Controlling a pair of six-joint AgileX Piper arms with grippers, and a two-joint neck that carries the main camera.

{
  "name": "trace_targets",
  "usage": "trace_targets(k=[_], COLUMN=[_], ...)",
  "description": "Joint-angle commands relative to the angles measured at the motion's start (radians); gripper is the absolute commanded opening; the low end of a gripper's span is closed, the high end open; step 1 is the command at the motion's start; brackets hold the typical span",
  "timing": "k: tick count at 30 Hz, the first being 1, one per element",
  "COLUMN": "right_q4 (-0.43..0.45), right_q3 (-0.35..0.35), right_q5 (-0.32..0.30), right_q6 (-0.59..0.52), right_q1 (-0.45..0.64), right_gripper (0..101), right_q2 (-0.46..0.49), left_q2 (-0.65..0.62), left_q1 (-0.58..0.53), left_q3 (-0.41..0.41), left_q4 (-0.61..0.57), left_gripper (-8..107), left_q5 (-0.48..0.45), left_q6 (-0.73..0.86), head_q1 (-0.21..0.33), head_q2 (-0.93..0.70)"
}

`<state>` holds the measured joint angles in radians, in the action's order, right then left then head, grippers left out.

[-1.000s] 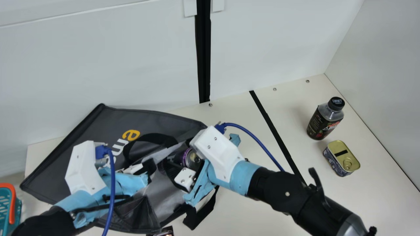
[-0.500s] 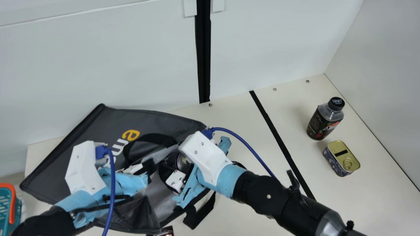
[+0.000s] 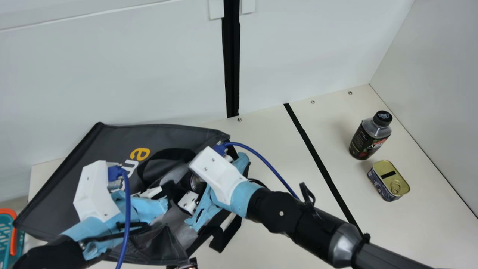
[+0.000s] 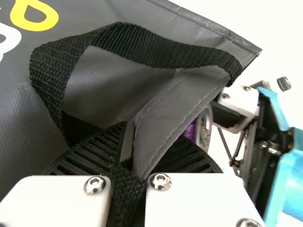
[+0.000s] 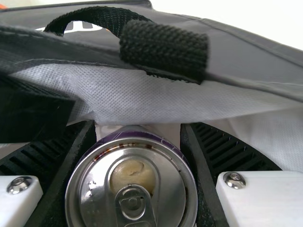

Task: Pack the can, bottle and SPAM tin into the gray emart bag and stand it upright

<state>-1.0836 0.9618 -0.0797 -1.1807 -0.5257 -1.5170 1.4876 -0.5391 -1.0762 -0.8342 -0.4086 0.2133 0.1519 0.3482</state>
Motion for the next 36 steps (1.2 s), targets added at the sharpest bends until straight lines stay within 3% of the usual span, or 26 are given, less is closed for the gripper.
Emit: trace_targets(k=[1, 18, 36], right_q4=[-0.002, -0.188, -0.428], right_q3=[0.011, 0.066, 0.017], right_q5=[-0.006, -0.078, -0.137], right_q6=[-0.012, -0.255, -0.55], right_q1=[0.003, 0.073, 0.144], right_gripper=[0, 0, 60], right_q2=[-0.014, -0.104, -0.115], left_q2=[0.0, 0.0, 0.0], left_q1=[0.0, 0.0, 0.0], left_q3=[0.0, 0.0, 0.0], left_q4=[0.0, 0.0, 0.0], left_gripper=[-8, -8, -8], left_q5=[0.0, 0.0, 0.0], left_q6=[0.0, 0.0, 0.0], head_q1=[0.023, 0.023, 0.023], head_q2=[0.001, 0.001, 0.001])
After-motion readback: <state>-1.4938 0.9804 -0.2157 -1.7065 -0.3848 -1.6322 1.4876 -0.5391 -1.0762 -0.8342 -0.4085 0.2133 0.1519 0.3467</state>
